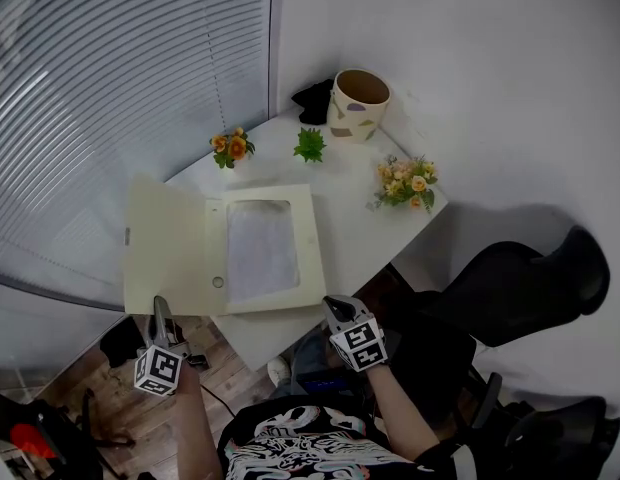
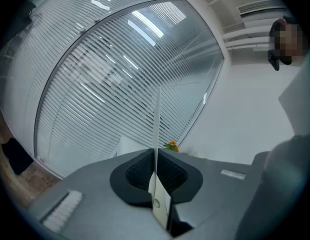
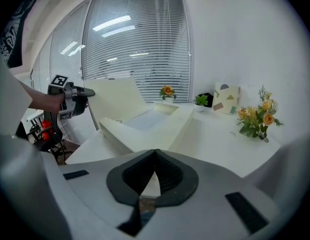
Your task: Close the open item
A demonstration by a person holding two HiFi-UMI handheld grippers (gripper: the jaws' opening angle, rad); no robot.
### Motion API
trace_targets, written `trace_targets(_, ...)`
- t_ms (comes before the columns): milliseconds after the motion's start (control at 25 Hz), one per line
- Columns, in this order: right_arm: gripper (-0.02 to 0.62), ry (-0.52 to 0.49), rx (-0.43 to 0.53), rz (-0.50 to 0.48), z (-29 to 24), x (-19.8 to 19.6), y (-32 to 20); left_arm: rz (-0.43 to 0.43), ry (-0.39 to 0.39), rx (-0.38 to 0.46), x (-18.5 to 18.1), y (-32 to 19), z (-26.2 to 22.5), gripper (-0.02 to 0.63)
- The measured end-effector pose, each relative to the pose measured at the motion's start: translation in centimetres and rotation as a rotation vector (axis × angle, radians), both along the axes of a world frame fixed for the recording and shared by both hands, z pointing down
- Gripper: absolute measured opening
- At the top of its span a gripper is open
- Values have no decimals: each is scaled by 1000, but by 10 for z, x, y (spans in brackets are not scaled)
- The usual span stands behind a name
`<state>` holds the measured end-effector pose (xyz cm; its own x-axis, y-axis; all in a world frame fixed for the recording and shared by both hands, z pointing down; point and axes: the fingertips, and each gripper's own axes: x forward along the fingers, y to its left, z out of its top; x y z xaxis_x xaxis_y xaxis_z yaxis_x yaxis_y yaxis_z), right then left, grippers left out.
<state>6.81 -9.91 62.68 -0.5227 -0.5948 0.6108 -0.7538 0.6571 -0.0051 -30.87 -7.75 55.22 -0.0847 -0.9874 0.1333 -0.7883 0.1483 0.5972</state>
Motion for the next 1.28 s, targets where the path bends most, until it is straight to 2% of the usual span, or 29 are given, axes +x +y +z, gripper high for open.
trace_targets(640, 3, -5, 14, 7, -1, 0, -1, 235, -40, 126, 57, -7, -38, 9)
trace_targets(1280, 3, -17, -2, 22, 0, 0, -1, 428, -125, 163, 104, -15, -54, 21)
